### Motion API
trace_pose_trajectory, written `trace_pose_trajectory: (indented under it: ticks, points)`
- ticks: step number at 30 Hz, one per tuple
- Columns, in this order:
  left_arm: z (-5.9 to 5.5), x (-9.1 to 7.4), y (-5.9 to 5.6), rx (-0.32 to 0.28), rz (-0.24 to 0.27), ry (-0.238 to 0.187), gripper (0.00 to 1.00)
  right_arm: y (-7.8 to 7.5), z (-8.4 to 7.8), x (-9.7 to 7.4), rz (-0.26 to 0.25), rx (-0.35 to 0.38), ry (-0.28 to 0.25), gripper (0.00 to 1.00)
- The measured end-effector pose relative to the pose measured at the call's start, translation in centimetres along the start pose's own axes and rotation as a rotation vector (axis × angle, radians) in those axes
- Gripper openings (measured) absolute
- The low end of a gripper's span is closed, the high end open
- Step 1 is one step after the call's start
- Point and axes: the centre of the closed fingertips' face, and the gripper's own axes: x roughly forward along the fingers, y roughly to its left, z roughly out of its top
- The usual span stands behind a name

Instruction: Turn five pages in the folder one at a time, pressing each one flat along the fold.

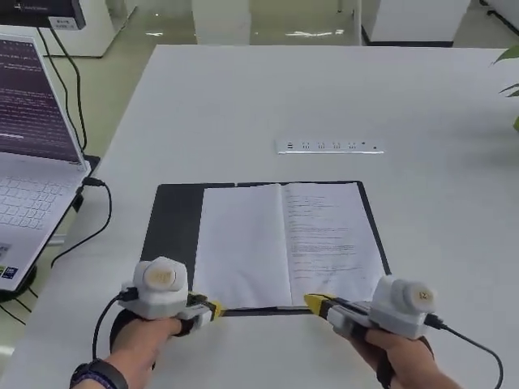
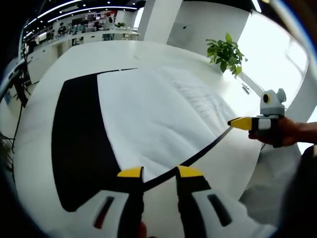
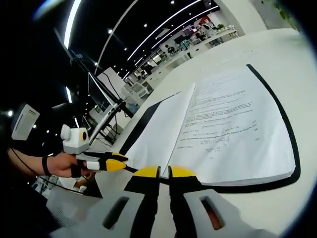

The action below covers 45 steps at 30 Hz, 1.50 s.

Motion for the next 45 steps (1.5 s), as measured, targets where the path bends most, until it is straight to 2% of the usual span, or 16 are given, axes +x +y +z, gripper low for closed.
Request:
trace_pose_trajectory:
  ticks: [4,8,9,12,15,18,25,28,30,32,36,38,40,45]
  points:
    - [0.5,-0.9,-0.2,0.007,0.021,-0.015,0.28,-0.9,0.7,-1.4,-0.026,0.003,-0.021,0.14]
    - [2.0,-2.0,-0.3,-0.006,0.04,-0.078,0.31,-1.2,1.8,-3.0,-0.054,-0.02,-0.042,0.26]
    - [2.3,-2.4,-0.5,-0.004,0.04,-0.085,0.33,-1.1,2.2,-3.4,-0.052,-0.03,-0.059,0.28]
    - [4.0,-3.7,-0.9,0.003,0.05,-0.147,0.39,-1.0,3.5,-4.6,-0.058,-0.053,-0.091,0.31]
    - [5.0,-5.1,-1.1,0.013,0.071,-0.178,0.4,-1.2,4.5,-5.7,-0.072,-0.076,-0.109,0.36]
    - [5.3,-5.7,-1.0,0.012,0.08,-0.188,0.4,-1.8,5.4,-7.0,-0.092,-0.094,-0.13,0.4]
    - [5.7,-7.4,-1.7,0.08,0.101,-0.182,0.47,-2.3,6.4,-9.7,-0.113,-0.126,-0.157,0.45]
    - [6.1,-7.9,-1.9,0.104,0.109,-0.194,0.5,-2.2,6.4,-10.2,-0.117,-0.143,-0.171,0.48]
    - [6.2,-8.1,-1.8,0.148,0.13,-0.183,0.52,-2.1,6.2,-10.3,-0.12,-0.147,-0.167,0.52]
    - [6.3,-8.2,-2.2,0.159,0.129,-0.179,0.54,-1.8,5.9,-10.3,-0.115,-0.161,-0.154,0.54]
    - [7.2,-8.5,-3.1,0.159,0.112,-0.21,0.55,-1.0,5.5,-10.3,-0.115,-0.219,-0.119,0.58]
    - [7.5,-8.7,-3.6,0.165,0.105,-0.217,0.57,-0.7,5.7,-10.5,-0.114,-0.235,-0.12,0.59]
    - [7.6,-8.7,-3.6,0.161,0.095,-0.226,0.58,-0.5,5.9,-10.8,-0.117,-0.256,-0.121,0.6]
    - [7.4,-9.8,-4.3,0.164,0.082,-0.237,0.64,-0.1,7.0,-12.2,-0.127,-0.279,-0.143,0.63]
